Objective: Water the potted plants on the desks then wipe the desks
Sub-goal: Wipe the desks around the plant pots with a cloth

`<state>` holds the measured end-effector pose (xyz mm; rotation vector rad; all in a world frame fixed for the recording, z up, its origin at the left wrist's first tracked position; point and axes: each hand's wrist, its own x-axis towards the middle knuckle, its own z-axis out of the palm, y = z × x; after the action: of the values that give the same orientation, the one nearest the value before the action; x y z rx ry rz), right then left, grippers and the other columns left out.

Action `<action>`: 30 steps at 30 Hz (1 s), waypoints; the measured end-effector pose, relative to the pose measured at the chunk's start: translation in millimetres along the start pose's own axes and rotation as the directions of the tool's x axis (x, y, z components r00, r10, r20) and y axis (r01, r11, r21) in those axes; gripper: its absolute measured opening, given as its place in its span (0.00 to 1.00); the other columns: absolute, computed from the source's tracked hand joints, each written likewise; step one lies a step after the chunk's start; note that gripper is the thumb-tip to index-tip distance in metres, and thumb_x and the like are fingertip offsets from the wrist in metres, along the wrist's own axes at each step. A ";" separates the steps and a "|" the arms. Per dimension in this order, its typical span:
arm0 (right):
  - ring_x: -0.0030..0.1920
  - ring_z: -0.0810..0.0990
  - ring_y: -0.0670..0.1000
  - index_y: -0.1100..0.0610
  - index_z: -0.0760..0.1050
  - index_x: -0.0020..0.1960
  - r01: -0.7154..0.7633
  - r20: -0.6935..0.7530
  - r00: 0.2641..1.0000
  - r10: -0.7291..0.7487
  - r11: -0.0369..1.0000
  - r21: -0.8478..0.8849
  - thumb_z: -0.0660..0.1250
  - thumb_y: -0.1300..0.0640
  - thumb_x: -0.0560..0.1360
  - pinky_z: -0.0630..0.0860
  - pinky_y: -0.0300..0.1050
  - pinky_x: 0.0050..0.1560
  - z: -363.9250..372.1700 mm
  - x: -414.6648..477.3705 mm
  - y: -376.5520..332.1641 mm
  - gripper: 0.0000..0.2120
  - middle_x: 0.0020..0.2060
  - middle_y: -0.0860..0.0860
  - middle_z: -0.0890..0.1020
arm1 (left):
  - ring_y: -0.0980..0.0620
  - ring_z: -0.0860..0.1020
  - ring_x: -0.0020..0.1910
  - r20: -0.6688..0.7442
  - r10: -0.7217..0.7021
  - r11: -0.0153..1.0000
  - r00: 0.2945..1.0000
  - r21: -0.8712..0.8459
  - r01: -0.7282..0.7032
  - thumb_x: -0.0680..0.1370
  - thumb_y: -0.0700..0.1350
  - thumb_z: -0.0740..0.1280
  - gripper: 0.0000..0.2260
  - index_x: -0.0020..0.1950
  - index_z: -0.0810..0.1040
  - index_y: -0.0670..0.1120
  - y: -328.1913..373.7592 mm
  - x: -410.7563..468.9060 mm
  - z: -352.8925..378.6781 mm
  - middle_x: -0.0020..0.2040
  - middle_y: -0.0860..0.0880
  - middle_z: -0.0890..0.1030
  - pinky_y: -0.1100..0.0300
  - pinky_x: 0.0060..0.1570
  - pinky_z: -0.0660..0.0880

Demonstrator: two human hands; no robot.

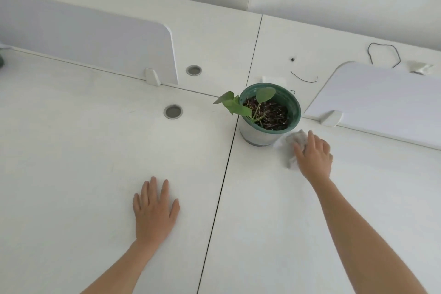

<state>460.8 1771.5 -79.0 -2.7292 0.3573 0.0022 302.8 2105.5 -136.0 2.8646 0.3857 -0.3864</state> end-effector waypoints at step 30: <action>0.75 0.42 0.58 0.50 0.47 0.74 0.363 0.329 0.900 -0.285 0.909 -0.204 0.48 0.49 0.78 0.43 0.55 0.74 118.2 -11.1 -168.7 0.26 0.75 0.57 0.45 | 0.40 0.64 0.63 -0.326 0.001 1.000 0.945 0.025 0.008 0.69 0.54 0.54 0.25 0.63 0.67 0.44 -4.1 9.8 19.3 0.62 0.36 0.77 0.46 0.59 0.59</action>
<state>497.6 1969.4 -124.3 -2.9529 -0.2057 0.3851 306.4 2106.6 -157.7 2.9544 0.4440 0.0891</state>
